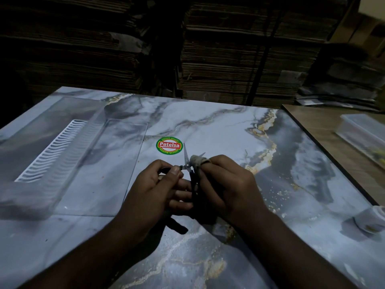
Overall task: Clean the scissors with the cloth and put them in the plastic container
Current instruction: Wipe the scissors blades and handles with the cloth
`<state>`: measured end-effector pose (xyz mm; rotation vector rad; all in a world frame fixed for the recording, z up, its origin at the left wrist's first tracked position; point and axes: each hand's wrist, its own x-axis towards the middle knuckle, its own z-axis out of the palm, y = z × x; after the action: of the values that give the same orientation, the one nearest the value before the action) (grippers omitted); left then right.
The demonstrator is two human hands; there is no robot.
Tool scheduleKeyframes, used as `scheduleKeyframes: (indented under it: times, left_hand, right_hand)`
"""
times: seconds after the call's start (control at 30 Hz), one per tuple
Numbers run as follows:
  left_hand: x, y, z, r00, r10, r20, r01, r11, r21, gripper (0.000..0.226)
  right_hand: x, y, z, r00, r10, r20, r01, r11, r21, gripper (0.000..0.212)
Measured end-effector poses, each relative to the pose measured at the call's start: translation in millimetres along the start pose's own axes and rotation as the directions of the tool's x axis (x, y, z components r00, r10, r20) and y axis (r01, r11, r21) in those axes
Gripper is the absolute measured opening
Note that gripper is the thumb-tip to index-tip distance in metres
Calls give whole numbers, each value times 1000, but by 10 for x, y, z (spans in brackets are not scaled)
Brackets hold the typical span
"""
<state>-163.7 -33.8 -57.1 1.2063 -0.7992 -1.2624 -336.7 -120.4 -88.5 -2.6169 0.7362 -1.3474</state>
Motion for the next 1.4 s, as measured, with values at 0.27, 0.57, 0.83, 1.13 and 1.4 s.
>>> scheduleKeyframes:
  times: [0.27,0.57,0.83,1.13,1.4]
  left_hand:
    - [18,-16,-3,999,40,-10,-40,999,11,21]
    - [9,-11,-17,999,30,21,-31,997,73,24]
    - [-10,13,-5,999,35,25,-37,997,68,22]
    - [23,-10,-37,1000,22,18,-23,998,62,22]
    - [46,-54,-21,1000,17,7,-18,999,46,21]
  right_hand:
    - [-18,-36,-18,997,5,73,-14,993,115,20]
    - [-31,62,-14,1000,7,25,-8,1000,24,12]
    - [7,93,-80,984,158,-82,-152,985,80,25]
    - [64,-49,-77,820,572,32,-477,650,592,14]
    - [-17,14,2,966,259,-13,-250,945,213,10]
